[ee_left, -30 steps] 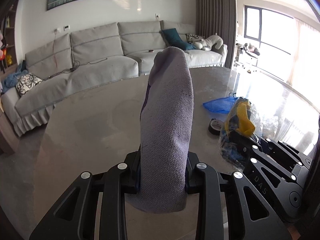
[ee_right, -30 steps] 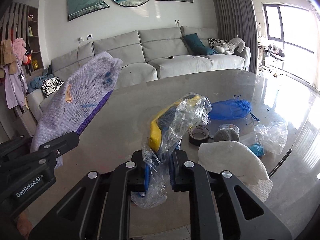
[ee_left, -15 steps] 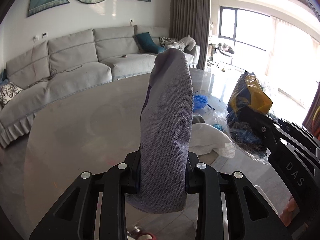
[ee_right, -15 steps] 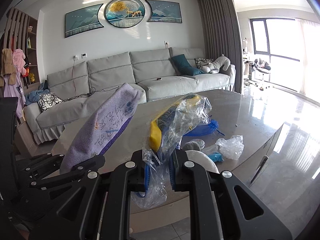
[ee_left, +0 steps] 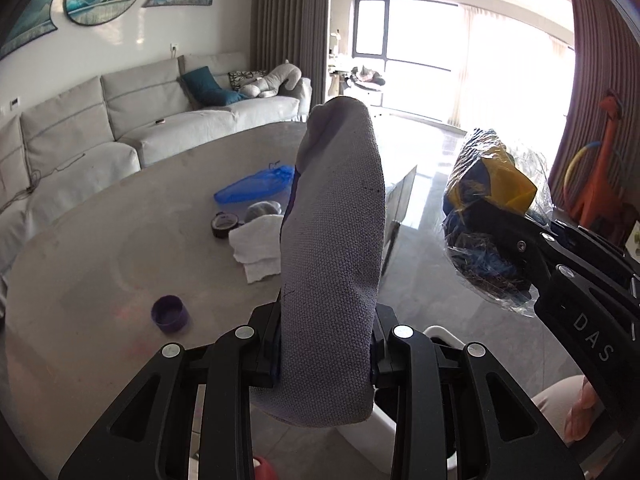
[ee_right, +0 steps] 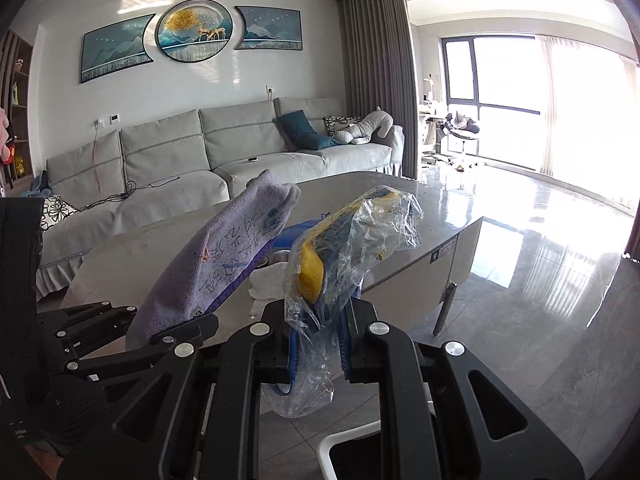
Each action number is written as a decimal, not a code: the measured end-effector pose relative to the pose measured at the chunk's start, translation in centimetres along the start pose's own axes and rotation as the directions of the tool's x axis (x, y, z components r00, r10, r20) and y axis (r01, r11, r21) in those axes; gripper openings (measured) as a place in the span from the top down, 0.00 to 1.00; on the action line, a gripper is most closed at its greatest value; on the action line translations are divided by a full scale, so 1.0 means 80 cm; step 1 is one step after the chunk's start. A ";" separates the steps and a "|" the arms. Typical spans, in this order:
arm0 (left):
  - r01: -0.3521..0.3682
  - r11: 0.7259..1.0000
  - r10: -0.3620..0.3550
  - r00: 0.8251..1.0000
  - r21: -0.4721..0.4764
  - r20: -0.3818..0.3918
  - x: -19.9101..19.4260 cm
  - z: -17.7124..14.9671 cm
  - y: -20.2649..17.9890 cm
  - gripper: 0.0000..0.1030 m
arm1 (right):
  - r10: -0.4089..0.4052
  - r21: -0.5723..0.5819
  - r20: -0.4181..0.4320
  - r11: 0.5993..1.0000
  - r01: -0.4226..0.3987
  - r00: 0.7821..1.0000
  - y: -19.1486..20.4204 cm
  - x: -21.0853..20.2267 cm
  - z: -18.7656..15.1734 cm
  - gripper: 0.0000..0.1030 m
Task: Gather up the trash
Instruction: 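Carry the sock and plastic bag over the white trash bin with both grippers, then lower the sock into the bin and open the left gripper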
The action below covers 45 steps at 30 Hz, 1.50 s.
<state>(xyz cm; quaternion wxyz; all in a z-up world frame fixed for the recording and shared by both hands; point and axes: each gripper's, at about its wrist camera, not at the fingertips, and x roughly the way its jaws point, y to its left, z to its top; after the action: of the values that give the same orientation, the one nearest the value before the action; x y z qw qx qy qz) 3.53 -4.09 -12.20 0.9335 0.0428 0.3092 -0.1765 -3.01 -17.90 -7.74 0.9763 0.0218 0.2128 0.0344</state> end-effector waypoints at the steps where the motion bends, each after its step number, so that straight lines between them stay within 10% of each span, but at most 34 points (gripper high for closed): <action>1: 0.017 1.000 -0.017 1.000 0.011 -0.009 0.001 -0.004 -0.008 0.71 | -0.015 0.001 -0.005 1.000 0.015 1.000 -0.004 -0.005 -0.007 0.84; 26: 0.196 0.953 -0.165 0.975 0.230 -0.148 0.052 -0.094 -0.172 0.71 | -0.234 0.090 -0.072 0.967 0.240 0.970 -0.107 -0.062 -0.130 0.83; 45: 0.279 0.926 -0.186 0.923 0.254 -0.336 0.140 -0.155 -0.211 0.71 | -0.202 0.149 -0.211 0.960 0.236 0.956 -0.145 -0.008 -0.195 0.82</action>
<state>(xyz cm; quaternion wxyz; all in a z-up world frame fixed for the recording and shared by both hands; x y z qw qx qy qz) -1.12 -20.93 -28.29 0.8292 0.1719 0.4227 -0.3227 -9.43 -29.08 -22.35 0.9430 0.0790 0.3102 -0.0908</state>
